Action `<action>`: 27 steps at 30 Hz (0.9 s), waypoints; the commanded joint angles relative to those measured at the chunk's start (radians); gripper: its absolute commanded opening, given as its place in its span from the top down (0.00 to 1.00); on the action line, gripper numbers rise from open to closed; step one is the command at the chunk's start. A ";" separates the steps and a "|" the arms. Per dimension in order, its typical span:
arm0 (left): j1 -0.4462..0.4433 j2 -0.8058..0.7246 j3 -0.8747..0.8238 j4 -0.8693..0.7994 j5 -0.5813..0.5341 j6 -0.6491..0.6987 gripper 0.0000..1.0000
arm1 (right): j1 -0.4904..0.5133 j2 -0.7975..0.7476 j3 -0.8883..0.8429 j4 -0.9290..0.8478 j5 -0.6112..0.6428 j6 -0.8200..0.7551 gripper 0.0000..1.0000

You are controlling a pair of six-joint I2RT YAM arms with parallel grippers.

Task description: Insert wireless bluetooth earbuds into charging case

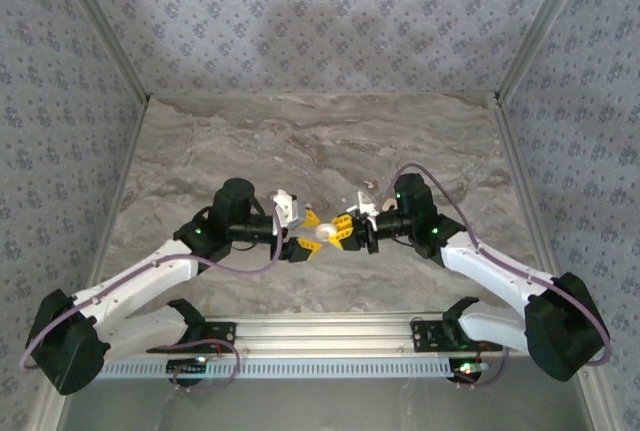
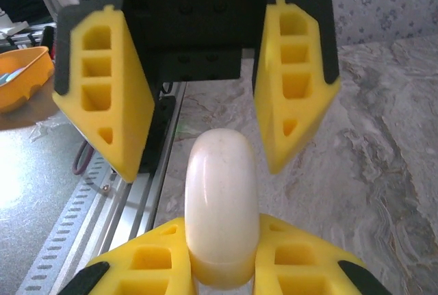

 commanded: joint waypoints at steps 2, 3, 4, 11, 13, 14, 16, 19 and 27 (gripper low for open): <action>-0.006 0.005 0.006 0.032 0.038 0.046 0.45 | 0.019 -0.023 0.017 0.010 -0.016 -0.056 0.85; -0.006 0.006 0.006 0.030 0.042 0.046 0.48 | 0.019 -0.022 0.019 0.009 -0.020 -0.058 0.85; -0.006 0.007 0.008 0.023 0.047 0.049 0.51 | 0.019 -0.021 0.023 0.006 -0.023 -0.061 0.85; -0.006 0.005 0.018 -0.006 0.065 0.057 0.65 | 0.019 -0.018 0.030 0.004 -0.029 -0.060 0.85; -0.005 0.007 0.024 -0.019 0.068 0.062 0.68 | 0.019 -0.016 0.034 0.002 -0.029 -0.059 0.85; -0.005 0.007 0.026 -0.025 0.071 0.065 0.69 | 0.019 -0.015 0.035 0.002 -0.030 -0.060 0.85; -0.006 0.011 0.032 -0.044 0.068 0.076 0.74 | 0.019 -0.013 0.040 -0.004 -0.031 -0.064 0.85; -0.005 0.023 0.046 -0.076 0.068 0.087 0.79 | 0.019 -0.013 0.045 -0.010 -0.030 -0.065 0.85; -0.006 0.028 0.117 -0.278 -0.067 0.168 0.81 | 0.001 -0.063 0.104 -0.278 0.061 -0.158 0.49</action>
